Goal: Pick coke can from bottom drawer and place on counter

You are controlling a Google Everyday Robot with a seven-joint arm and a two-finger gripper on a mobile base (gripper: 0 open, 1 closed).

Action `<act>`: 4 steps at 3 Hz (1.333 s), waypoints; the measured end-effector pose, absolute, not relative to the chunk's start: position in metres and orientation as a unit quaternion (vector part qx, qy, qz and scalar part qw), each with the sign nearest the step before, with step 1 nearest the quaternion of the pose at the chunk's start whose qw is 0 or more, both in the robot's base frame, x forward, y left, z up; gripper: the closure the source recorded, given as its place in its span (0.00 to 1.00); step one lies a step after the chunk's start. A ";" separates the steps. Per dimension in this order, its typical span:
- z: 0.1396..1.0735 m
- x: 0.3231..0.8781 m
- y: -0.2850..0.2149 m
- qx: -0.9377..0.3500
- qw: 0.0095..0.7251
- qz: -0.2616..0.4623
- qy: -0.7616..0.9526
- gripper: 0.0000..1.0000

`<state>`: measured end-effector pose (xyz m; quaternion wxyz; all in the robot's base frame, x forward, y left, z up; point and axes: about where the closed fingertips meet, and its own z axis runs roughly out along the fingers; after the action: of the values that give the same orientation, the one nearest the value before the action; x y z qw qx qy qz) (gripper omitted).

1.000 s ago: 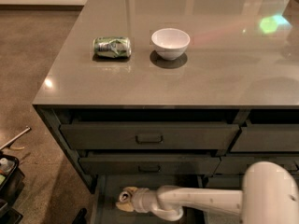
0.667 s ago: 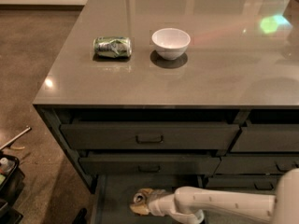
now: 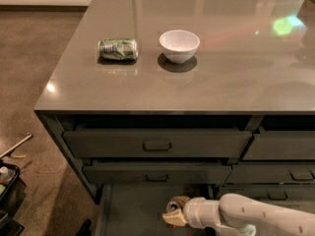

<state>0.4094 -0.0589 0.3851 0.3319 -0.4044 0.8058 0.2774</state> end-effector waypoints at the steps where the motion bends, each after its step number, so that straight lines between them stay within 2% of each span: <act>1: 0.394 0.396 -0.046 -0.416 0.324 0.309 0.791 1.00; 2: 0.406 0.398 -0.044 -0.423 0.322 0.311 0.788 1.00; 3: 0.437 0.384 -0.010 -0.431 0.281 0.323 0.795 1.00; 4: 0.471 0.339 0.044 -0.444 0.205 0.333 0.806 1.00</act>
Offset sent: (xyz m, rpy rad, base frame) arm -0.0063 0.0120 0.0392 0.0352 0.0100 0.0891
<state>0.3392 0.0437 0.4715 0.2048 -0.4440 0.8062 0.3332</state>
